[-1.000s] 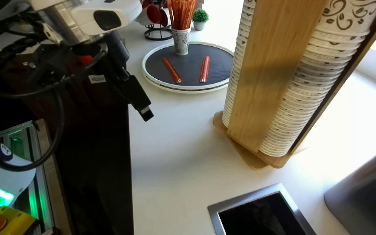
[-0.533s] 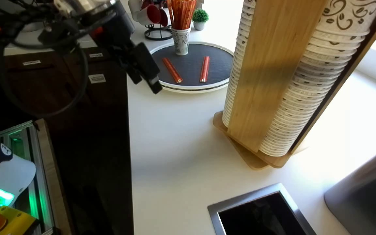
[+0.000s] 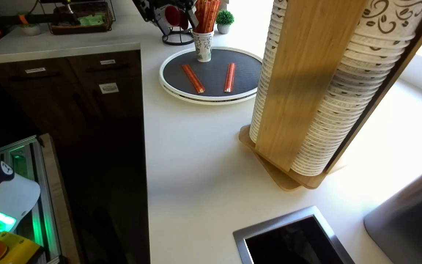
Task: Remove one straw from the cup and put it on the tray.
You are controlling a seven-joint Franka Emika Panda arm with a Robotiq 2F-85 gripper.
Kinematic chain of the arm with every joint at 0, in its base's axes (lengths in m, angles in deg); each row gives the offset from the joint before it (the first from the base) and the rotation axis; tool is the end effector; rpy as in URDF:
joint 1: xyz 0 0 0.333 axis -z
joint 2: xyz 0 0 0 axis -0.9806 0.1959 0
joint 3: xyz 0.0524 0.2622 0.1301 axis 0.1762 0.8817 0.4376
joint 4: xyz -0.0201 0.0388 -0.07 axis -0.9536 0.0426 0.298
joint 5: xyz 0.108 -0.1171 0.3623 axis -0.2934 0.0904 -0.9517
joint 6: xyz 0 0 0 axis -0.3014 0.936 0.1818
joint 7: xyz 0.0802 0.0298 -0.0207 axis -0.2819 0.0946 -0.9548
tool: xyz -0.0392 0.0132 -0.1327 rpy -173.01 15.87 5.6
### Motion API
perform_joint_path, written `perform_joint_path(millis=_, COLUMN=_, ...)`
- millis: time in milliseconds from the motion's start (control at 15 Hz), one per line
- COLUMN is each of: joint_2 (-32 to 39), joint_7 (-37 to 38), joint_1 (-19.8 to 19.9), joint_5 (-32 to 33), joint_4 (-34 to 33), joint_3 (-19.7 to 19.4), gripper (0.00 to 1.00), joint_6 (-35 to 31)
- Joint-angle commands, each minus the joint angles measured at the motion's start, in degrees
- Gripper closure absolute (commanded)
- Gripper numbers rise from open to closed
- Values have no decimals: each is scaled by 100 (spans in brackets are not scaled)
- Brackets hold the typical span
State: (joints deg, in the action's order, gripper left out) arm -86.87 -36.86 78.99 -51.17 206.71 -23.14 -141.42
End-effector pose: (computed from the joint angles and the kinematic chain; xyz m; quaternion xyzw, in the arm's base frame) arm 0.4815 -0.0394 0.4509 0.9401 0.2429 0.1905 0.1446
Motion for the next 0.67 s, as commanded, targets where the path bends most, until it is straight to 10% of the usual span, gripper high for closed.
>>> perform_joint_path(millis=0, joint_2=762, joint_7=-965, joint_1=-597, joint_5=-623, joint_4=-990, joint_3=-94, gripper=0, joint_6=483)
perform_joint_path(millis=600, joint_2=1996, joint_7=-3161, joint_1=-818, joint_5=-1892, joint_4=-3094, joint_3=201, gripper=0, joint_6=1932)
